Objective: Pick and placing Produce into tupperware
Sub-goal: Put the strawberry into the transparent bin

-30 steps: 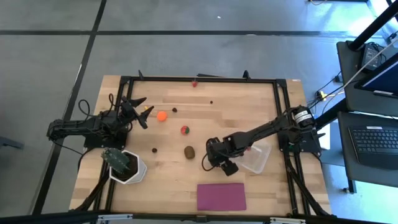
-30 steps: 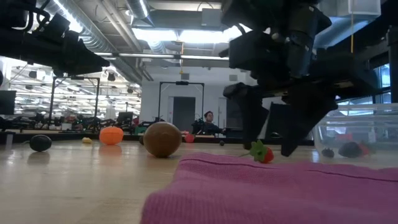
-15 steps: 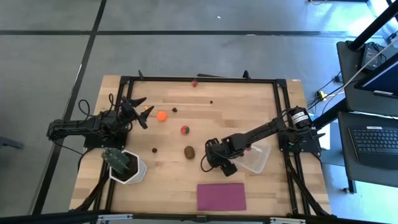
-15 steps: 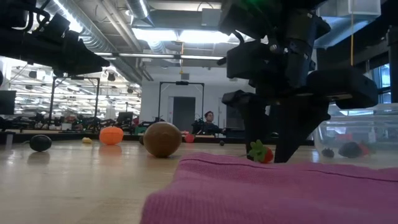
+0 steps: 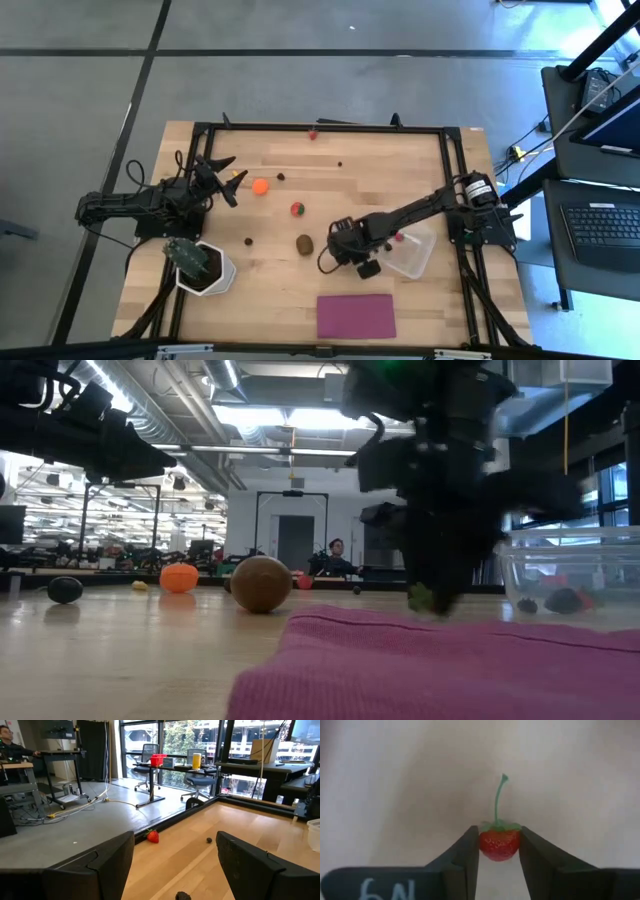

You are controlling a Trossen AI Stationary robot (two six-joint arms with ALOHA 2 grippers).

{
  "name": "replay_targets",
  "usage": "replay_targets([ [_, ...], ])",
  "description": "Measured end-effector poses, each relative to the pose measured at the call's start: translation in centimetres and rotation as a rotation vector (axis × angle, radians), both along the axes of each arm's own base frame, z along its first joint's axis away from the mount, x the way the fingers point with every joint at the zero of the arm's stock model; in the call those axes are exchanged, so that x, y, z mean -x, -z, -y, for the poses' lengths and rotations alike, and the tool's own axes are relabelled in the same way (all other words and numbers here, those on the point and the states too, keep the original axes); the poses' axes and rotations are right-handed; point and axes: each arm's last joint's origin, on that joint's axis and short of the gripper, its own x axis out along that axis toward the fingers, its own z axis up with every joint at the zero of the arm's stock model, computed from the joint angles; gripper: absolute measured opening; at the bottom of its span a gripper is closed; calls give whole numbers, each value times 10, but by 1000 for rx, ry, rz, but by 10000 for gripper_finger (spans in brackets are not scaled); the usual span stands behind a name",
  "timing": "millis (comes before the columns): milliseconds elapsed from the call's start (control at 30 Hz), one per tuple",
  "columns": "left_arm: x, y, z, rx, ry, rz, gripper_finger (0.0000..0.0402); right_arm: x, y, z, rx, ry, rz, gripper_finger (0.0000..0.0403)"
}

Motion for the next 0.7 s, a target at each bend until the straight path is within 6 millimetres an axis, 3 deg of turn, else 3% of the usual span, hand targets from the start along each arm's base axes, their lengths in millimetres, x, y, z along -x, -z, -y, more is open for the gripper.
replay_targets([
  [100,0,0,0,0,0,0,274,-13,-28,13,0,57,43,116],
  [233,0,0,0,0,0,0,274,-15,-66,32,-26,198,25,116],
  [333,0,0,0,0,0,0,274,-4,-104,43,-48,337,4,116],
  [433,0,0,0,0,0,0,274,17,-127,46,-56,467,-62,117],
  [567,0,0,0,0,0,0,274,52,-142,44,-76,586,-91,119],
  [700,0,0,0,0,0,0,274,83,-124,42,-110,685,-79,119],
])
